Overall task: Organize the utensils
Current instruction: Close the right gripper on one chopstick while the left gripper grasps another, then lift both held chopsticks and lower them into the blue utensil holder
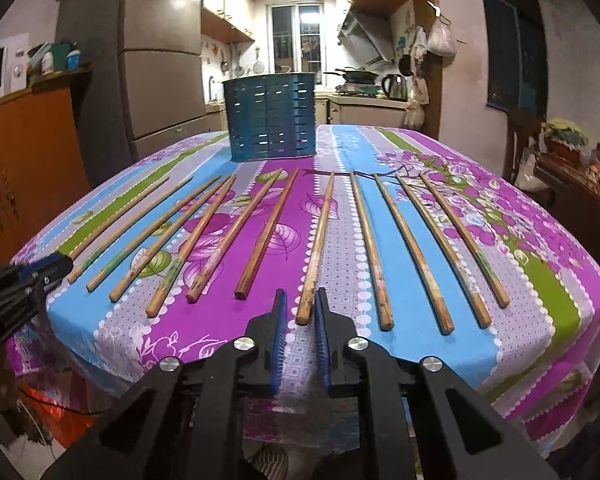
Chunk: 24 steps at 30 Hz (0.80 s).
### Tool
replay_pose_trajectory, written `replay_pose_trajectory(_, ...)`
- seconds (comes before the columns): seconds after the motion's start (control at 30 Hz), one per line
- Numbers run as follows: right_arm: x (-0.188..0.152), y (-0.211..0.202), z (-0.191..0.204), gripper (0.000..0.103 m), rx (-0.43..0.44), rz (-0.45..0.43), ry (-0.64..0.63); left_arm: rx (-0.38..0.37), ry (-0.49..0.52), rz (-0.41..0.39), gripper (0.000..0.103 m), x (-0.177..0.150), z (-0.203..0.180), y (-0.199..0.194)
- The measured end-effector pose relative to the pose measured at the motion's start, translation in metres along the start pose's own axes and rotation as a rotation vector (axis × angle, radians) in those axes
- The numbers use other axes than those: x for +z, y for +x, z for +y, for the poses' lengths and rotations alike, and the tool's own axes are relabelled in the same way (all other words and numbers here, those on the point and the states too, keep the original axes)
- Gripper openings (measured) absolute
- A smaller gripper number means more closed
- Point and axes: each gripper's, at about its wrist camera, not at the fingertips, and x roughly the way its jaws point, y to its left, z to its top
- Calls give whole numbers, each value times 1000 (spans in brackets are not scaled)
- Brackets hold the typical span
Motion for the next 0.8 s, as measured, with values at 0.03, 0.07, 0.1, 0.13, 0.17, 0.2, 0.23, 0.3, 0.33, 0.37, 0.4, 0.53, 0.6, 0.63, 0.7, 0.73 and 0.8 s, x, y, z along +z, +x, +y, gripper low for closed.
replay_pose_trajectory(0.03, 0, 0, 0, 10, 0, -3, 6, -1, -4, -4, 11, 0, 0, 0)
replay_pose_trajectory(0.07, -1, 0, 1, 9, -5, -8, 6, -4, -11, -8, 9, -1, 0, 1)
replay_pose_trajectory(0.1, -2, 0, 2, 9, -12, -15, 6, -4, -12, -11, 8, 0, -1, 2)
replay_pose_trajectory(0.13, -3, 0, 1, 9, -13, -18, 10, -2, -9, -16, 8, 0, -2, 3)
replay_pose_trajectory(0.17, -3, 0, 1, 9, -12, -20, 16, 1, -6, -21, 7, 0, -2, 4)
replay_pose_trajectory(0.2, -2, 1, 0, 9, -11, -21, 22, 5, -2, -29, 7, -1, -3, 4)
replay_pose_trajectory(0.23, -2, 1, 0, 9, -12, -21, 24, 7, -1, -33, 7, -2, -4, 4)
replay_pose_trajectory(0.3, -1, 0, 0, 8, -8, -14, 32, 5, -4, -40, 7, -2, -4, 4)
replay_pose_trajectory(0.33, -1, -1, -2, 8, -4, -10, 36, 4, -6, -39, 7, -1, -3, 4)
replay_pose_trajectory(0.37, 0, -1, -3, 8, -1, -4, 40, 3, -6, -35, 7, -1, -3, 4)
replay_pose_trajectory(0.4, 1, -3, -4, 8, 3, -2, 40, 1, -8, -27, 7, 1, -3, 4)
replay_pose_trajectory(0.53, 11, -18, -5, 8, 3, -32, 12, -7, -23, -41, 6, 8, 1, -9)
replay_pose_trajectory(0.6, 19, -32, -3, 8, 2, -70, -22, -16, -32, -56, 6, 13, 3, -19)
replay_pose_trajectory(0.63, 23, -38, -3, 8, 2, -86, -36, -19, -38, -62, 6, 16, 4, -23)
replay_pose_trajectory(0.7, 34, -51, -2, 8, 5, -123, -64, -32, -56, -69, 6, 25, 8, -32)
replay_pose_trajectory(0.73, 38, -55, -2, 8, 6, -136, -74, -33, -62, -71, 6, 28, 9, -36)
replay_pose_trajectory(0.8, 50, -68, -4, 8, 13, -170, -92, -42, -74, -83, 6, 38, 12, -44)
